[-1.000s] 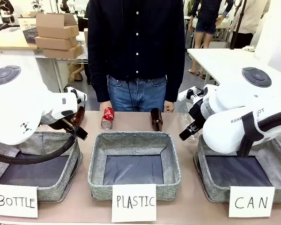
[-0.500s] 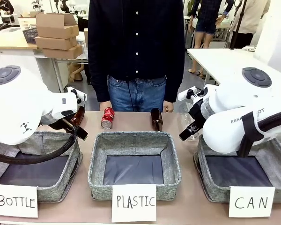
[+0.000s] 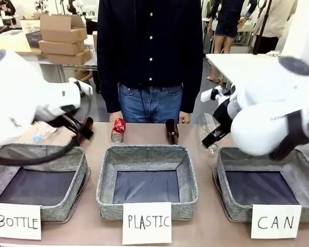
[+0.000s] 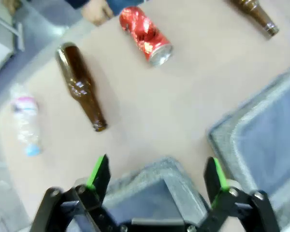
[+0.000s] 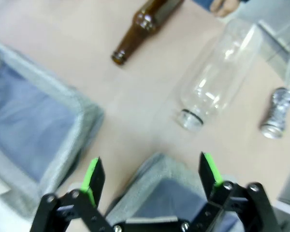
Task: Sort the can waste into the basket.
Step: Pick up the can waste from the table and place it in the right Fabric basket.
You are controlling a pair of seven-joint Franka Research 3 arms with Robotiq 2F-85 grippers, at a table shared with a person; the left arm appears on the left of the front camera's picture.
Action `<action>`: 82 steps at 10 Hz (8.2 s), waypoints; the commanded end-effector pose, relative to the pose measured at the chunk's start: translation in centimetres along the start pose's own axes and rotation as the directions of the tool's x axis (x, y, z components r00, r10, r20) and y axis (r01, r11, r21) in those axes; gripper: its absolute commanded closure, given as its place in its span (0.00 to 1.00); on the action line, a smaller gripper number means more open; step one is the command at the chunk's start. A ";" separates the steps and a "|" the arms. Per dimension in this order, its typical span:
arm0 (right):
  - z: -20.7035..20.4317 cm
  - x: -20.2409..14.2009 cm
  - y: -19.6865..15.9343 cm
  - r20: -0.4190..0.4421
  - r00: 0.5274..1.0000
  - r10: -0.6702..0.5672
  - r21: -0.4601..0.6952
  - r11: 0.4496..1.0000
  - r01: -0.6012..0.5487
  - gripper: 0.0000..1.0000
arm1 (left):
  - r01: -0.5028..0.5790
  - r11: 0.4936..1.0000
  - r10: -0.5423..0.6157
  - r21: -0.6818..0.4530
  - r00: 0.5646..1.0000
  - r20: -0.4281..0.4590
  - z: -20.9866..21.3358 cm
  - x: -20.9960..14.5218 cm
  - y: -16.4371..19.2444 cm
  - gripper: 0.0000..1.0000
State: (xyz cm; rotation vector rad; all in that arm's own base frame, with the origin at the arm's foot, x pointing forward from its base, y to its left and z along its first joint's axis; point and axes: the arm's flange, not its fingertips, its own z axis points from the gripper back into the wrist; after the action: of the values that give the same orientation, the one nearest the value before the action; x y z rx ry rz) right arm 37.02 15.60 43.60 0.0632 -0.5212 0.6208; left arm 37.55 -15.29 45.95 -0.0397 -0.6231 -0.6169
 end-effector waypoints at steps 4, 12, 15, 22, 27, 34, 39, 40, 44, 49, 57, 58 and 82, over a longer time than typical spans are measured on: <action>16.6 -10.5 0.9 0.196 0.976 -0.095 -0.041 0.994 0.105 0.00 | 0.084 0.990 -0.096 0.113 0.990 0.104 13.9 -10.3 -3.4 0.00; 17.0 -5.0 -8.2 -0.340 0.725 -0.599 0.869 0.095 0.486 0.00 | -0.281 0.385 0.509 -0.879 0.859 -0.052 15.2 -8.1 10.0 0.00; 15.4 -7.6 -11.8 -0.463 0.615 -0.638 0.846 -0.113 0.520 0.00 | -0.303 0.188 0.724 -0.934 0.685 -0.077 13.6 -9.5 11.7 0.00; 14.8 -9.7 -13.9 -0.415 0.648 -0.638 0.879 -0.096 0.468 0.00 | -0.292 0.166 0.737 -0.942 0.671 -0.078 13.2 -10.2 14.1 0.00; 14.8 -9.7 -13.9 -0.415 0.648 -0.638 0.879 -0.096 0.468 0.00 | -0.292 0.166 0.737 -0.942 0.671 -0.078 13.2 -10.2 14.1 0.00; 14.8 -9.7 -13.9 -0.415 0.648 -0.638 0.879 -0.096 0.468 0.00 | -0.484 0.786 0.552 -0.384 0.830 0.083 4.3 0.8 14.0 0.00; 14.8 -9.7 -13.9 -0.415 0.648 -0.638 0.879 -0.096 0.468 0.00 | -0.409 0.863 0.427 -0.297 0.904 -0.006 0.6 1.5 13.4 0.00; 14.8 -9.7 -13.9 -0.415 0.648 -0.638 0.879 -0.096 0.468 0.00 | -0.409 0.863 0.427 -0.297 0.904 -0.006 0.6 1.5 13.4 0.00; 14.8 -9.7 -13.9 -0.415 0.648 -0.638 0.879 -0.096 0.468 0.00 | -0.479 0.796 0.456 -0.369 0.877 -0.154 -6.4 8.6 13.4 0.00; 14.8 -9.7 -13.9 -0.415 0.648 -0.638 0.879 -0.096 0.468 0.00 | -0.577 0.809 0.516 -0.112 0.789 -0.333 -20.4 16.2 8.4 0.00; 14.8 -9.7 -13.9 -0.415 0.648 -0.638 0.879 -0.096 0.468 0.00 | -0.556 0.826 0.538 0.090 0.733 -0.416 -29.0 15.6 6.1 0.00; 14.8 -9.7 -13.9 -0.415 0.648 -0.638 0.879 -0.096 0.468 0.00 | -0.557 0.825 0.543 0.094 0.734 -0.408 -29.0 15.6 6.2 0.00; 14.8 -9.7 -13.9 -0.415 0.648 -0.638 0.879 -0.096 0.468 0.00 | -0.196 0.873 0.140 -0.446 0.978 -0.156 10.4 -3.3 6.2 1.00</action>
State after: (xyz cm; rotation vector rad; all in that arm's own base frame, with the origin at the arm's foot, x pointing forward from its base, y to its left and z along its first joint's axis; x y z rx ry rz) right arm 31.37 -4.19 52.92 1.5551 -0.0584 -0.0739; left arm 29.68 -4.82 53.88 -0.5153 -0.4089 -0.5796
